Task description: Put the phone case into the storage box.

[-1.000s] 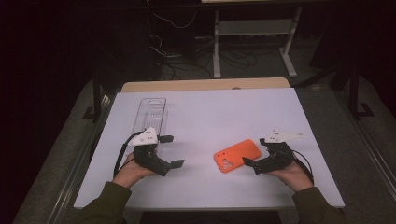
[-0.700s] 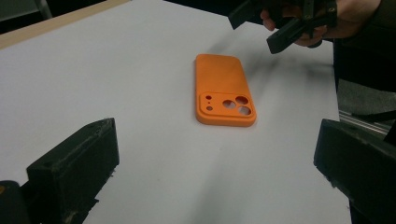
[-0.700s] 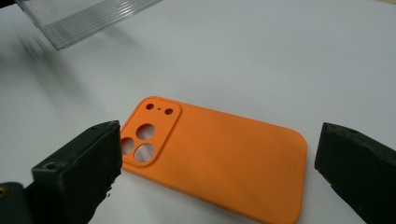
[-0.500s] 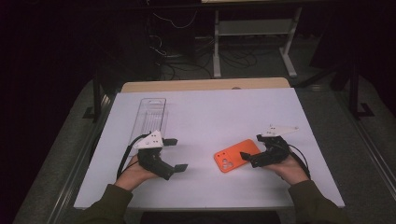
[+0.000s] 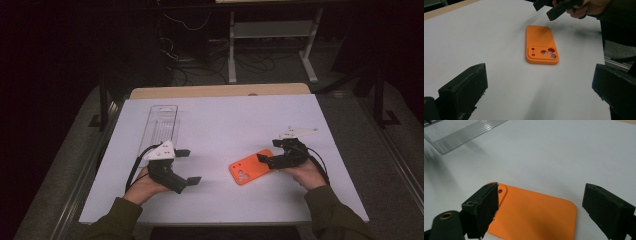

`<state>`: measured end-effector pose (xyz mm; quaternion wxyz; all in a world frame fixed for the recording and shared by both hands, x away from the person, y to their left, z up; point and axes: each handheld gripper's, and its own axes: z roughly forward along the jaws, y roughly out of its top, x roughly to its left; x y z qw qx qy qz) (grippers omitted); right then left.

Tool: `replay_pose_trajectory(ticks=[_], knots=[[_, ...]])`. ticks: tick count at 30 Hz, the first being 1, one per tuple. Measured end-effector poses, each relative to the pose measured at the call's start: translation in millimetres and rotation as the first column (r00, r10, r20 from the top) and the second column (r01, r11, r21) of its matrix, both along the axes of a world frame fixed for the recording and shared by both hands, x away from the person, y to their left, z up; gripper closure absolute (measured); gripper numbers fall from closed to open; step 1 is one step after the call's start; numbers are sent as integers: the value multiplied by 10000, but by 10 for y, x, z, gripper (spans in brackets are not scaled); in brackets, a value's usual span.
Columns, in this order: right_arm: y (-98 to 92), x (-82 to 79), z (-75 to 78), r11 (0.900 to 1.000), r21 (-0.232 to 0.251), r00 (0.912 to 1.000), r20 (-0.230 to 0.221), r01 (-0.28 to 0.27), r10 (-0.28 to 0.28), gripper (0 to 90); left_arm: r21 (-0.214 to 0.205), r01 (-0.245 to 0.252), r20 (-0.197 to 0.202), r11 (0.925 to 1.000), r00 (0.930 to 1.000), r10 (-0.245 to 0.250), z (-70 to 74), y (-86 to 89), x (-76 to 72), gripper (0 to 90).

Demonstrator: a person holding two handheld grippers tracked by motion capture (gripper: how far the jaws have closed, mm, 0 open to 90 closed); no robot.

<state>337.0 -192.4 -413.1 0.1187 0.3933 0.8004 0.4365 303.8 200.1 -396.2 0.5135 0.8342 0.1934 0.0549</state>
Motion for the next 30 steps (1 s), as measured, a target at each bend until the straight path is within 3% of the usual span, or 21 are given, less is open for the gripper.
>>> replay_pose_trajectory(ticks=[3, 6, 10, 13, 14, 16, 18, 22, 29, 30], knots=[[-10, 29, -11, 10000, -16, 10000, -31, 91, -91, 175, 2, -19, 2, 10000, 10000, 19, 2, 7, 4, 0], [-36, 73, -42, 9991, -279, 9995, 5, 314, -314, 289, -36, -5, 11, 10000, 10000, 5, 1, 3, 17, 0], [-51, 96, -67, 9983, -368, 9989, -85, 460, -463, 368, -93, -17, -26, 10000, 10000, 17, -6, -3, 12, 0], [-66, 109, -80, 9970, -509, 9982, -134, 576, -584, 490, -160, -103, -110, 9998, 9999, 101, -1, 3, 4, 0], [-77, 111, -88, 9963, -604, 9977, -244, 610, -625, 570, -161, -108, -104, 9998, 9999, 106, -2, 6, 5, 0], [-84, 113, -92, 9960, -601, 9972, -316, 665, -685, 602, -185, -114, -46, 9998, 9999, 113, -1, 11, 9, 0], [-119, 125, -110, 9945, -780, 9963, -436, 704, -740, 718, -222, -133, -48, 9997, 9999, 132, 5, 14, 6, 0], [-153, 132, -138, 9911, -1075, 9949, -548, 787, -849, 850, -275, -152, -86, 9995, 9999, 149, 7, 17, 5, 0], [-235, 160, -189, 9834, -1480, 9909, -687, 1049, -1161, 884, -268, -140, -57, 9995, 9999, 138, 7, 15, 7, 0], [-237, 151, -192, 9816, -1507, 9868, -938, 1170, -1320, 884, -269, -132, -61, 9996, 9999, 130, 7, 15, 7, 0]])
